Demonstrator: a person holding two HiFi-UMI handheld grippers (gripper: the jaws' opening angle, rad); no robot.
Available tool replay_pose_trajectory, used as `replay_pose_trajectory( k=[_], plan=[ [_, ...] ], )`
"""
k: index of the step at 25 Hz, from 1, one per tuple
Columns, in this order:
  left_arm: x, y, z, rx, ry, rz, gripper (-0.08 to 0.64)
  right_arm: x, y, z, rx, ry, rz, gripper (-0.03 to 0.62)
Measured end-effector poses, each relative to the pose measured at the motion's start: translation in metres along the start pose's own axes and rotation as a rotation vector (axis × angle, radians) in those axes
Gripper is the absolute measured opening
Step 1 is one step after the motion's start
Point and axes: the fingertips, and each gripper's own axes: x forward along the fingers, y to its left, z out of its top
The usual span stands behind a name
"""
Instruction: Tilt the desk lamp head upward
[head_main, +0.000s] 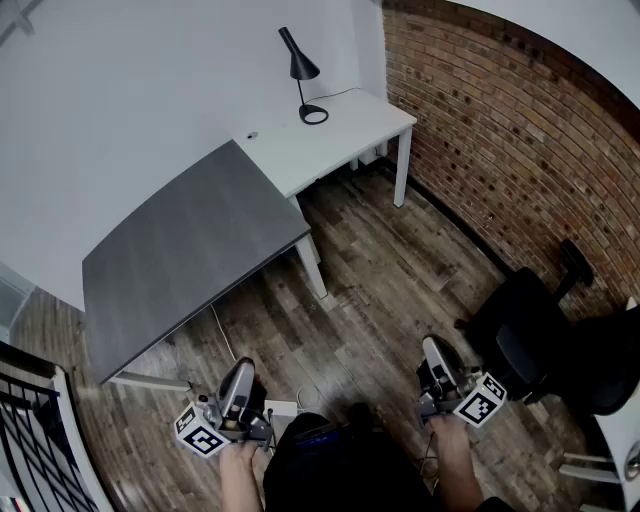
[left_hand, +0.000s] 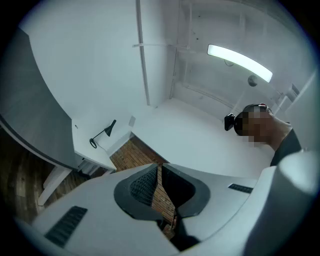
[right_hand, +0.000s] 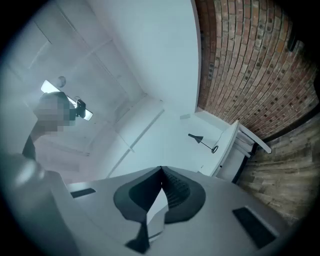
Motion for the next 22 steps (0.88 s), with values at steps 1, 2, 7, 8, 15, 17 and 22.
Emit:
replay_pose_trajectory(
  k=[1,2,7,8,15,17,22],
  plan=[
    [0.004,0.000,-0.004,-0.007,0.013,-0.003,0.018,-0.006,0.001,-0.002,0.000,0.008,-0.014,0.012],
    [0.008,0.000,-0.008,-0.016,0.027,-0.008,0.018,-0.010,0.002,-0.004,-0.002,0.015,-0.028,0.012],
    [0.042,0.028,-0.018,-0.089,0.103,-0.025,0.018,-0.003,0.010,-0.005,-0.038,0.022,-0.072,0.012],
    [0.047,0.036,-0.018,-0.107,0.113,-0.029,0.018,0.002,0.012,-0.007,-0.049,0.029,-0.082,0.012],
    [0.102,0.079,-0.019,-0.195,0.145,-0.115,0.018,0.043,-0.006,-0.001,-0.084,0.063,-0.170,0.014],
    [0.116,0.089,-0.016,-0.212,0.153,-0.142,0.018,0.060,-0.007,0.002,-0.090,0.070,-0.186,0.012],
    [0.135,0.127,-0.004,-0.215,0.150,-0.202,0.018,0.102,-0.016,-0.009,-0.098,0.073,-0.218,0.014]
  ],
)
